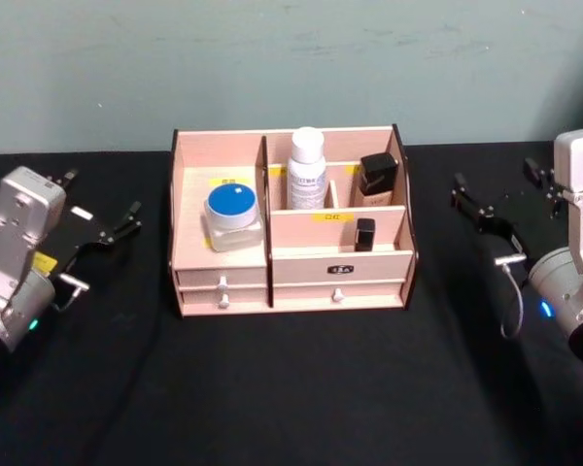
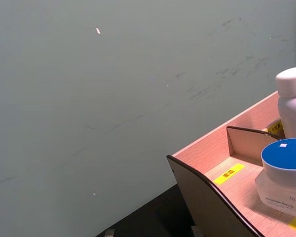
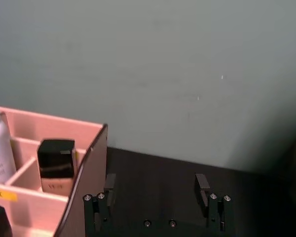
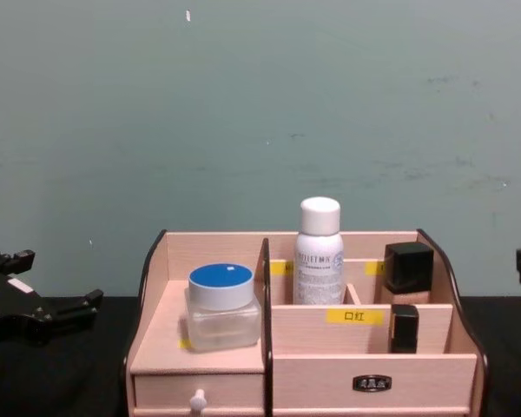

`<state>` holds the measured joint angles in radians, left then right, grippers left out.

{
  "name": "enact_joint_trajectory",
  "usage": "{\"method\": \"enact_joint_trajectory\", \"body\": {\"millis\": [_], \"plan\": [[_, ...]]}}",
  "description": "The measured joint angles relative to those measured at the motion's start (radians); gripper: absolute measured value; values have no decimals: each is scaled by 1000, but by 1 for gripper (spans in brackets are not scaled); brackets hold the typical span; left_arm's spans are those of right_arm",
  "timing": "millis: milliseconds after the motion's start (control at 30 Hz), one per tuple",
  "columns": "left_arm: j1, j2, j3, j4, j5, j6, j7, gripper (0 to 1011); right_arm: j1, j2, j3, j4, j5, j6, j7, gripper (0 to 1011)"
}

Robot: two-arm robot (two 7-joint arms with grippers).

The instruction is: Pick up the facial cleanser and watermelon frost from the table and place them into the tiered storage box.

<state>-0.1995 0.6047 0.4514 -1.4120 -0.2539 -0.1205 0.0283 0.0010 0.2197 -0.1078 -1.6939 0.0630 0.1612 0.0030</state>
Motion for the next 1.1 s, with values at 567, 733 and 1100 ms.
{"method": "enact_joint_trajectory", "body": {"millis": [567,733,1100], "plan": [[0,0,0,0,0,0,0,1001,2,1,-3,-3,-1,2,1,1003],[0,0,0,0,0,0,0,1001,2,1,-3,-5,-2,1,0,1002],[0,0,0,0,0,0,0,1001,2,2,-4,-6,-2,1,0,1002]]}}
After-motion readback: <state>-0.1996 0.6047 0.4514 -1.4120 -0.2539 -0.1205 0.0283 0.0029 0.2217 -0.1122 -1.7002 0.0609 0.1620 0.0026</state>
